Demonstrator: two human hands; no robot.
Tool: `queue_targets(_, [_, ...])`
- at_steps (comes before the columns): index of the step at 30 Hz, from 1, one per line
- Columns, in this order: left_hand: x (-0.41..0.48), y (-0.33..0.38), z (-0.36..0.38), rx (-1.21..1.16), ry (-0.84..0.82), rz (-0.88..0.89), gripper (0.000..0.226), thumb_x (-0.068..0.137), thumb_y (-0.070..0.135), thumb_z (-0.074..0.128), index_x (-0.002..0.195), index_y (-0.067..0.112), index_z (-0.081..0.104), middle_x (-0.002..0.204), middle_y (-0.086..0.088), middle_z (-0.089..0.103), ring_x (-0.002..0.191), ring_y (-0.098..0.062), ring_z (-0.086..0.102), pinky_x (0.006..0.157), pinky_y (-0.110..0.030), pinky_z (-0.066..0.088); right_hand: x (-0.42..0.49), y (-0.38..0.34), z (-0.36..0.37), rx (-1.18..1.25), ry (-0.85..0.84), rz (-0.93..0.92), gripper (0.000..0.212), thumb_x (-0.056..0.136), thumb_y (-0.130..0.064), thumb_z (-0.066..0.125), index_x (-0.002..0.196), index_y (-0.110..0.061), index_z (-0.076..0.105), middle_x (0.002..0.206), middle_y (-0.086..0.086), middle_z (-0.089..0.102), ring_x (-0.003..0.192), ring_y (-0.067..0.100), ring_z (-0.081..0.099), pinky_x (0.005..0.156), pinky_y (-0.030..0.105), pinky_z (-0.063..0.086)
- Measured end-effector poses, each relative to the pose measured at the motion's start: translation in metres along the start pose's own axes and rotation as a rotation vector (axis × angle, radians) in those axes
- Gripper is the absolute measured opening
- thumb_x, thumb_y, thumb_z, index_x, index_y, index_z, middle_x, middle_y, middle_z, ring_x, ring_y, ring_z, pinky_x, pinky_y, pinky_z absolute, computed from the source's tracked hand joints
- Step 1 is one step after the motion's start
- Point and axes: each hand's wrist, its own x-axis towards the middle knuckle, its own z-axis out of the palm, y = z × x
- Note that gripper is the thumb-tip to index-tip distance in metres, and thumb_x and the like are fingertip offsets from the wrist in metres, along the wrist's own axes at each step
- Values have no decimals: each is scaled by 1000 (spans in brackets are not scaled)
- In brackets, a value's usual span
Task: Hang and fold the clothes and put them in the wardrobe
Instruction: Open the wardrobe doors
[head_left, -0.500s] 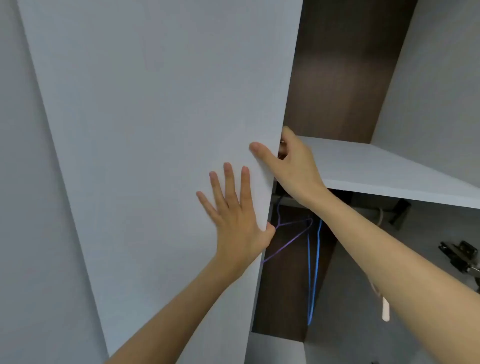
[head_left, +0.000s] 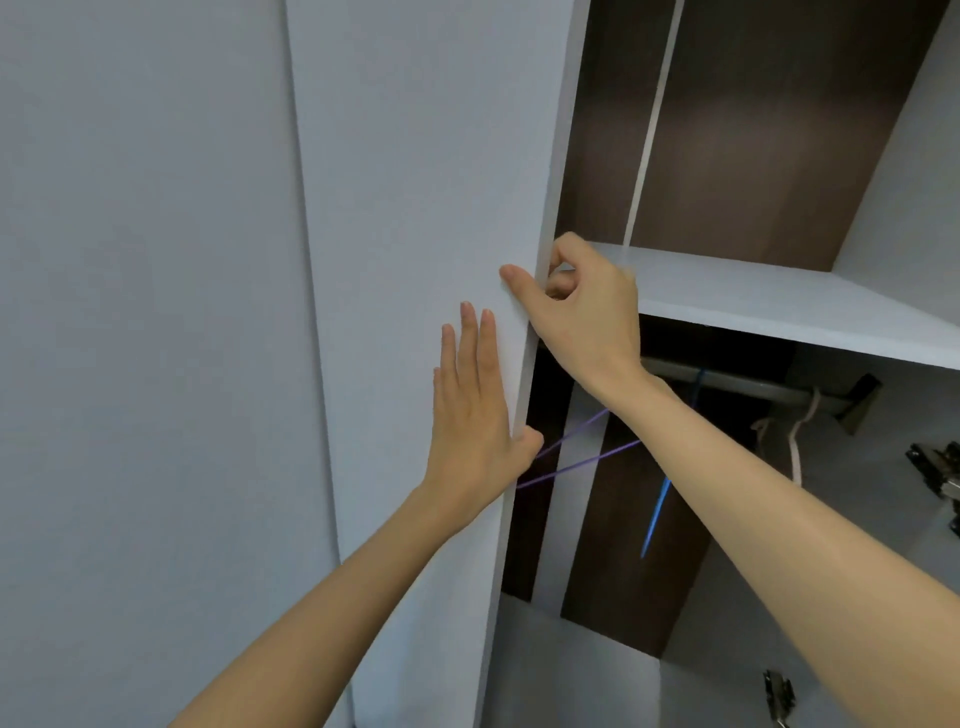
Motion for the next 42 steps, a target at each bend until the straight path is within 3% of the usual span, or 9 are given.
queue_targets(3, [-28,-11,-38,-38,38,24,120,76,28,70,141,37,-31,155,16,-27,148,-18,-7,103,-24,39,-15,-37,12,-20,-23,-57,32,88,-40,65,77,-14,52,61,-3,62,54,12,56,55,24,47])
queue_targets(10, [-74,-60,-122,-128,35,-23,104,74,32,67,150,39,-5,157,22,7,128,1,36,81,0,39,-33,-114,45,46,-121,-215,20,90,-37,62,83,-19,57,64,-11,64,55,6,61,55,27,52])
queue_targets(13, [-94,-86,-157,-195,53,-61,92,75,30,61,150,40,9,151,25,23,126,5,39,90,-6,43,-37,-140,68,115,-202,-185,9,90,-32,59,97,-26,59,68,-13,69,60,9,65,61,34,56])
queue_targets(16, [-116,-117,-190,-248,114,-150,82,81,23,60,146,50,17,138,36,36,117,8,47,84,-11,50,-44,-168,99,356,-308,-55,40,92,-20,57,128,-35,55,94,-12,74,98,2,67,86,35,55])
queue_targets(20, [-128,-159,-227,-271,193,-264,70,88,15,54,142,52,26,128,32,50,108,1,57,81,-26,53,-48,-208,151,301,-381,-102,52,90,-20,54,135,-46,47,122,-10,66,111,8,63,83,27,55])
queue_targets(27, [-117,-216,-272,-364,192,-359,65,93,1,45,144,37,29,138,22,42,128,-4,44,100,-14,37,-50,-251,230,222,-531,66,65,89,-4,43,148,-30,32,132,23,53,112,43,53,97,38,44])
queue_targets(32, [-123,-219,-264,-327,187,-359,58,98,2,41,151,13,20,155,4,28,142,-10,26,116,-26,22,-55,-251,231,232,-533,67,70,86,7,38,147,-26,35,152,-14,31,122,39,46,104,30,39])
queue_targets(36, [-122,-201,-264,-308,212,-369,61,95,-4,37,151,8,16,156,-4,24,143,-14,23,116,-23,19,-64,-241,217,201,-589,84,65,90,7,37,145,-26,39,157,-8,25,141,7,23,107,10,27])
queue_targets(42, [-138,-160,-262,-119,266,-176,58,93,2,45,147,18,29,156,-2,19,143,-16,16,116,-30,16,-99,-203,182,39,-395,229,45,95,-7,48,136,-23,51,140,-4,48,124,13,46,97,21,34])
